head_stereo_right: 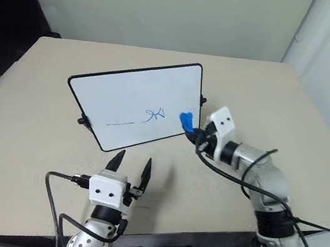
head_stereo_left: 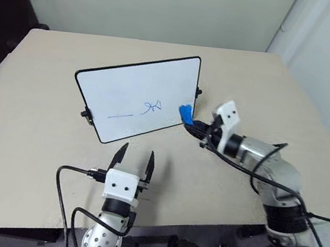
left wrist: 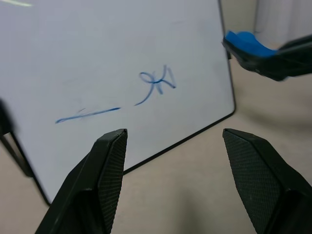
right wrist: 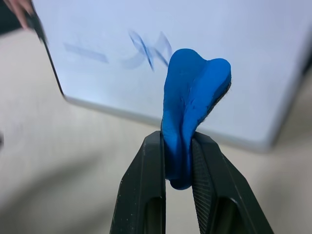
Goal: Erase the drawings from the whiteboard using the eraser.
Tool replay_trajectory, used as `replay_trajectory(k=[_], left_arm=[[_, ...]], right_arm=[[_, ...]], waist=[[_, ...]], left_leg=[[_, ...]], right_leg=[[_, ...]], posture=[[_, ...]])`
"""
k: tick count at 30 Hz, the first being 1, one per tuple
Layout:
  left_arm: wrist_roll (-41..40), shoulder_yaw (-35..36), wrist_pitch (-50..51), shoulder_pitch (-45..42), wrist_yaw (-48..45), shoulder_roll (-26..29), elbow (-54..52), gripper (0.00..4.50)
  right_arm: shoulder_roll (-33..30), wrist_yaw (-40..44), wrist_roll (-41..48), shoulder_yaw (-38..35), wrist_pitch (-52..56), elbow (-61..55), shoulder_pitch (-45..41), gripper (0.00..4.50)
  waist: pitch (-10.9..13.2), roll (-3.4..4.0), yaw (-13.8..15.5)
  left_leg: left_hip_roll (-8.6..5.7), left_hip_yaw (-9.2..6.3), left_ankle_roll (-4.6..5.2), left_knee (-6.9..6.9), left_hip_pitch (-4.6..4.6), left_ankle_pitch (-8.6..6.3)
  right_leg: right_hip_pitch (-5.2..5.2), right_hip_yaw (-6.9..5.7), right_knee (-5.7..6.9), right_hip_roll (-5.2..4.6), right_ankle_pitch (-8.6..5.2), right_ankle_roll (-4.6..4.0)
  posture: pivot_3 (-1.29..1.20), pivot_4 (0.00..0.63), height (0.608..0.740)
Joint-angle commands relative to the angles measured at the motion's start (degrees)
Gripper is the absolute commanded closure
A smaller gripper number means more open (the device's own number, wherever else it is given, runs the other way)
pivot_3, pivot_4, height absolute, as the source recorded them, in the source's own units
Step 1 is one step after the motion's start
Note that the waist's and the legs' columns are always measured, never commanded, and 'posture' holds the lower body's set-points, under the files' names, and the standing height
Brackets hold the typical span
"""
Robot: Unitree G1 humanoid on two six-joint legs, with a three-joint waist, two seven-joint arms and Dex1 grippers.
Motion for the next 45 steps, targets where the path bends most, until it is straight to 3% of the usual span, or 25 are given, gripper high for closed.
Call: replay_trajectory(k=[1, 8, 16, 32, 45], left_arm=[[-0.5, 0.4, -1.0, 0.4, -0.5, 0.0, -3.1, 1.08], [-0.2, 0.6, -0.5, 1.1, -1.1, 0.4, -4.4, 1.08], [0.3, 0.3, -0.3, 1.6, -1.4, 0.1, -4.9, 1.08], [1.7, -0.3, -0.5, 2.3, -0.8, -0.8, -5.5, 1.08], [2.0, -0.7, -0.4, 2.1, -1.0, -0.8, -5.4, 1.08]], right_arm=[[3.7, -0.8, -2.8, 2.1, -5.6, 3.3, -3.2, 4.12], [10.7, -1.0, -4.8, 3.1, -8.8, 10.2, -6.7, 4.12], [14.6, -2.7, -8.3, 4.0, -10.2, 18.0, -10.4, 4.12], [14.9, -0.9, -14.2, 8.2, -7.3, 23.8, -9.6, 4.12], [17.5, -3.0, -10.0, -0.7, -8.7, 21.9, -14.7, 4.12]], waist=[[0.0, 0.0, 0.1], [0.0, 0.0, 0.1], [0.0, 0.0, 0.1], [0.0, 0.0, 0.0], [0.0, 0.0, -0.1]], left_leg=[[0.0, 0.0, 0.0, 0.0, -0.03, 0.0], [0.02, -0.04, -0.05, -0.03, -0.11, -0.07], [0.02, -0.04, -0.13, -0.03, -0.12, -0.18], [0.5, 0.02, -0.22, -0.02, -0.06, -0.15], [0.52, 0.06, -0.23, -0.04, -0.11, -0.15]], right_leg=[[-0.03, 0.01, 0.0, -0.01, 0.0, 0.0], [-0.16, 0.01, 0.01, -0.03, 0.26, -0.47], [-0.23, 0.01, 0.0, -0.05, 0.34, -0.61], [-0.31, -0.13, 0.06, 0.01, 0.41, -0.66], [-0.39, -0.12, 0.05, 0.03, 0.44, -0.72]], posture=[[0.0, 0.15, 0.74], [0.0, 0.15, 0.74], [0.0, 0.15, 0.74], [0.0, 0.15, 0.74], [0.0, 0.15, 0.74]])
